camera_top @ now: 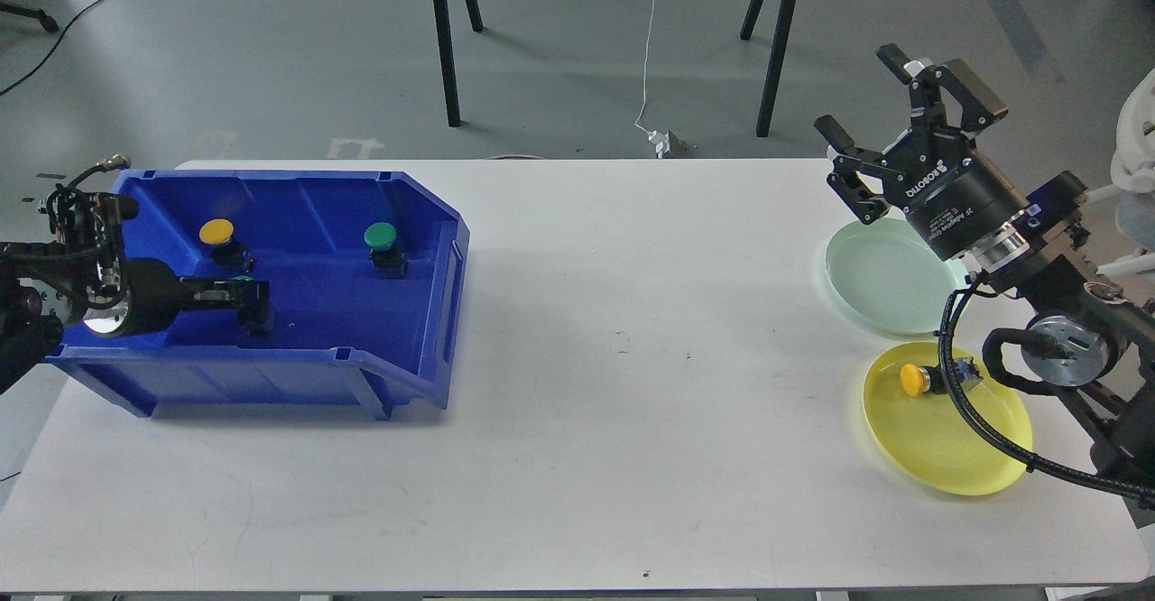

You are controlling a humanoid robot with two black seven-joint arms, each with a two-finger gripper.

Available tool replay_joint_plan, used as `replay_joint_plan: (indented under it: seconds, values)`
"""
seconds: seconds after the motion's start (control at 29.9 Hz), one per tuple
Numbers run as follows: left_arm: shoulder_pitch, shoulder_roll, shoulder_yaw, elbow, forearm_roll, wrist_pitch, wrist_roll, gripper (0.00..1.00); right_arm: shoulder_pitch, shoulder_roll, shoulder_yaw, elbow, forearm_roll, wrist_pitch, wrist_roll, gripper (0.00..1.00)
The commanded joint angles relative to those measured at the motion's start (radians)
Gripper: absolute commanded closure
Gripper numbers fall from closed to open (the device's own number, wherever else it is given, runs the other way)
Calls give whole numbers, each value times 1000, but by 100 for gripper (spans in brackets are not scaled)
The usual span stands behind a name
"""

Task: Pass button and place on color plate
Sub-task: 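Lower the left gripper into the bin and grasp a green button, then lift the green button and bring it toward the right gripper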

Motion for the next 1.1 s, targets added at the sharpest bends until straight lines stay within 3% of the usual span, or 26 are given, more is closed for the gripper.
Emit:
replay_joint_plan:
  seconds: [0.0,0.23,0.5,0.7,0.87,1.07]
  values:
    - [-5,7,-6,-7,0,-3,0,74,0,0,0,0,-1,0,0,13]
    - [-14,30,-16,-33,-11,-11,0,75,0,0,2,0,-1,0,0,13]
    - [-19,204,-124,-311,-96,-46,0,75,0,8,0,0,-1,0,0,13]
    - [-39,308,-298,-524,-181,-98,0,74,3,9,0,-3,-1,0,0,13]
    - [-39,273,-459,-587,-333,-98,0,74,8,0,3,-2,-1,0,0,13]
    - [-54,71,-503,-577,-474,-98,0,74,17,-1,8,-5,-1,0,0,13]
